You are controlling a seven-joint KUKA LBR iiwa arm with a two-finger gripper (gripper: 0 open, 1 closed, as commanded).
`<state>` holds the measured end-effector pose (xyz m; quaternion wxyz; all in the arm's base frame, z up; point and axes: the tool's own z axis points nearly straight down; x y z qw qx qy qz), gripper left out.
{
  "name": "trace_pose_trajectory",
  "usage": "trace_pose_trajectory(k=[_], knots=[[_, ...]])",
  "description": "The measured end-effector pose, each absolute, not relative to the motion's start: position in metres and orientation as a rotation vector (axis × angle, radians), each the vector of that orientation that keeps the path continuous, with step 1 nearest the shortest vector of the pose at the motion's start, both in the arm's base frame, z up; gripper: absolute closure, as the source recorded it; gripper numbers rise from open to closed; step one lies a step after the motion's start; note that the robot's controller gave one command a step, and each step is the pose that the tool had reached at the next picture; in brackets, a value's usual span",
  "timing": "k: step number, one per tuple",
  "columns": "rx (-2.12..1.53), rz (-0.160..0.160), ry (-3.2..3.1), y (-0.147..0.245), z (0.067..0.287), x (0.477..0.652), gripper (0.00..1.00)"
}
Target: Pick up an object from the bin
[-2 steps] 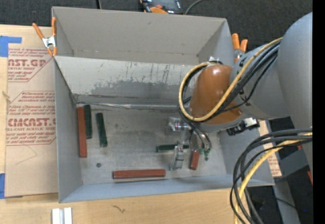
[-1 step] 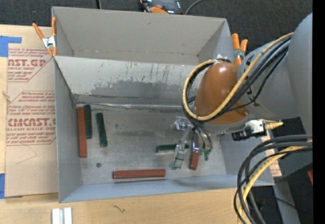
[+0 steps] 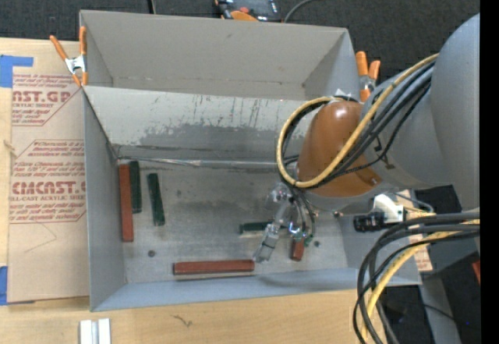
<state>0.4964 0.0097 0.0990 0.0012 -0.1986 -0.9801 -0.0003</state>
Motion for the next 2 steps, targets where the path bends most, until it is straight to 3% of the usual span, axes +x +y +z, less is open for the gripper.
trace_pose_trajectory(k=[1, 2], knots=[[-0.749, -0.001, -3.05, 0.0071, 0.0682, 0.5149, 0.0], [-0.749, -0.001, -3.05, 0.0075, 0.0676, 0.5147, 0.0]])
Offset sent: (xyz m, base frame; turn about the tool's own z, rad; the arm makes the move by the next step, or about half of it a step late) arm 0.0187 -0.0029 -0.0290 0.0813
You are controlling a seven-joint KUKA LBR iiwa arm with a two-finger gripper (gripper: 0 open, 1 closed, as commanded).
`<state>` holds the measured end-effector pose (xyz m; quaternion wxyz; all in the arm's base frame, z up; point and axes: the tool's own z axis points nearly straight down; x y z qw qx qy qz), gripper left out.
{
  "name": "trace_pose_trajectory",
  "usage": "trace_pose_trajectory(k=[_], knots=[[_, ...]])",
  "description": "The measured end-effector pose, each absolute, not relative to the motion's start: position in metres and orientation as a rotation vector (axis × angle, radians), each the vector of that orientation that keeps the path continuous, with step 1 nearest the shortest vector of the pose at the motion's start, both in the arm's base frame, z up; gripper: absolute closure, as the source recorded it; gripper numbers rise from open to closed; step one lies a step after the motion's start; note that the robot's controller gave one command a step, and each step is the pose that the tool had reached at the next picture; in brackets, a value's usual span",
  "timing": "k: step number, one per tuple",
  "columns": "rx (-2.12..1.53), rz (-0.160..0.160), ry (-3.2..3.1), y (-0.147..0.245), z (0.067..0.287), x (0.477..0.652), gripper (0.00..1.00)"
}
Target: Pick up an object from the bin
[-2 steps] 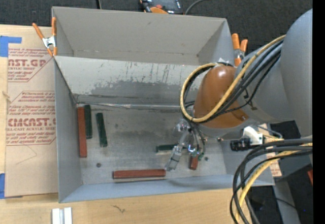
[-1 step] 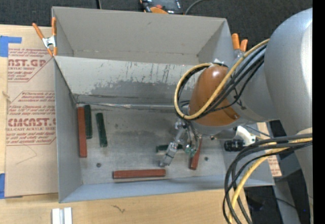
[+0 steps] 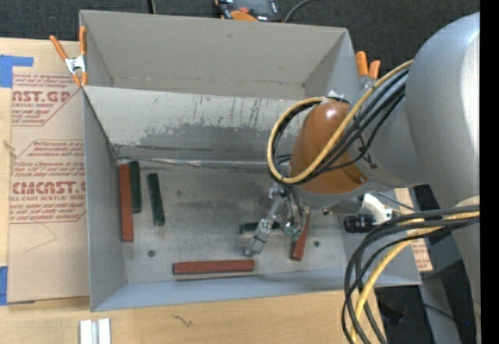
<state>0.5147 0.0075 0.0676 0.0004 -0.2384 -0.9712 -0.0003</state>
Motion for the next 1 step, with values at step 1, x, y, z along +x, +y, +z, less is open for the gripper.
trace_pose_trajectory(k=[1], knots=[[-0.749, -0.002, -3.051, 0.0075, 0.0686, 0.5152, 1.0]])
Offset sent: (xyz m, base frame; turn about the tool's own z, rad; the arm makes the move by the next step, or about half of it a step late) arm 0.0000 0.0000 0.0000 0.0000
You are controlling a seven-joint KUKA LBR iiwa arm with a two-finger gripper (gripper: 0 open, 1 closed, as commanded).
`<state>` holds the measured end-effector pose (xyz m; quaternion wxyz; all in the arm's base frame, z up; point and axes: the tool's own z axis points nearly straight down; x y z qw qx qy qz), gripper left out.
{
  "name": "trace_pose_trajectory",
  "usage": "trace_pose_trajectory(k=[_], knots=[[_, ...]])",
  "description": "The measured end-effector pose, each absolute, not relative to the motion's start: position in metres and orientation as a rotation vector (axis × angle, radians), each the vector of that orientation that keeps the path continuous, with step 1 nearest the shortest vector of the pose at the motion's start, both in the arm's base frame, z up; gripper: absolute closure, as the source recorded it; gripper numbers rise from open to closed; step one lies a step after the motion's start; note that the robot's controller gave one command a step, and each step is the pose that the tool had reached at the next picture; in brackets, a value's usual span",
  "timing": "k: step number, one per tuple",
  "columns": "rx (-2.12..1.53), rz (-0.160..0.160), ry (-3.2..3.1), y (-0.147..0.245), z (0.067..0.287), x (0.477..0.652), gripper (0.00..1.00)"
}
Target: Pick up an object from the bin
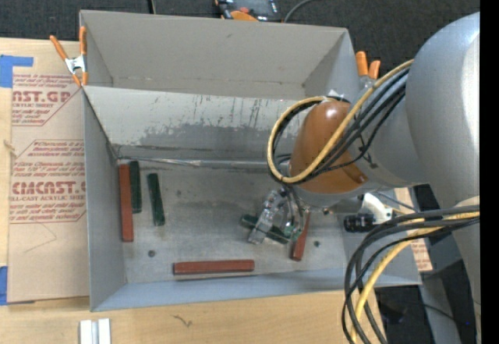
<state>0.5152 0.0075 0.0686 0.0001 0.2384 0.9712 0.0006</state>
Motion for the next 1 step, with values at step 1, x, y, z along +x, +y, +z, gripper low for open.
trace_pose_trajectory(k=[1], knots=[[0.748, 0.002, 3.05, 0.0079, 0.0913, 0.5157, 1.0]])
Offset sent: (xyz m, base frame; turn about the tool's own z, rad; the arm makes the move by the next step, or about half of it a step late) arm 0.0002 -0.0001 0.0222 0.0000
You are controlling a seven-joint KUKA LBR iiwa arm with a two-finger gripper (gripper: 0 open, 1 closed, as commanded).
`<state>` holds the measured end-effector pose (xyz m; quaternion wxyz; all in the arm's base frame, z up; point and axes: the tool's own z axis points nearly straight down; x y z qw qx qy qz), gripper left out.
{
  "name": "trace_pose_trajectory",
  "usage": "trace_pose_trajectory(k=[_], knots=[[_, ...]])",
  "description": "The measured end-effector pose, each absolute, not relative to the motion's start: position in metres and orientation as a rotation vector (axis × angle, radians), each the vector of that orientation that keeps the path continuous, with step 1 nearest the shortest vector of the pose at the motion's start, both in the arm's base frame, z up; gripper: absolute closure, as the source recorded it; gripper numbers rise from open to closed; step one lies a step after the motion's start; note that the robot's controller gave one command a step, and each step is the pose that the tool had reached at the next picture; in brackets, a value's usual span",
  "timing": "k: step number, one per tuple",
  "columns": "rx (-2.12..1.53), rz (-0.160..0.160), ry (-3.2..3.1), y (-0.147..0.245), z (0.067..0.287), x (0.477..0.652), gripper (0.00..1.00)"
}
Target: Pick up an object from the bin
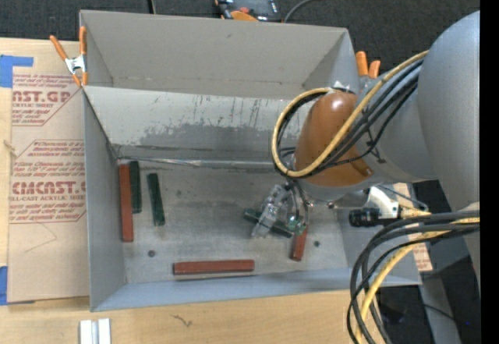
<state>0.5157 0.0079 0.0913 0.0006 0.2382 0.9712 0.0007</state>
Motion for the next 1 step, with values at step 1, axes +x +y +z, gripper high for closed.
trace_pose_trajectory(k=[1], knots=[[0.747, 0.003, 3.049, 0.0086, 0.1239, 0.5164, 1.0]])
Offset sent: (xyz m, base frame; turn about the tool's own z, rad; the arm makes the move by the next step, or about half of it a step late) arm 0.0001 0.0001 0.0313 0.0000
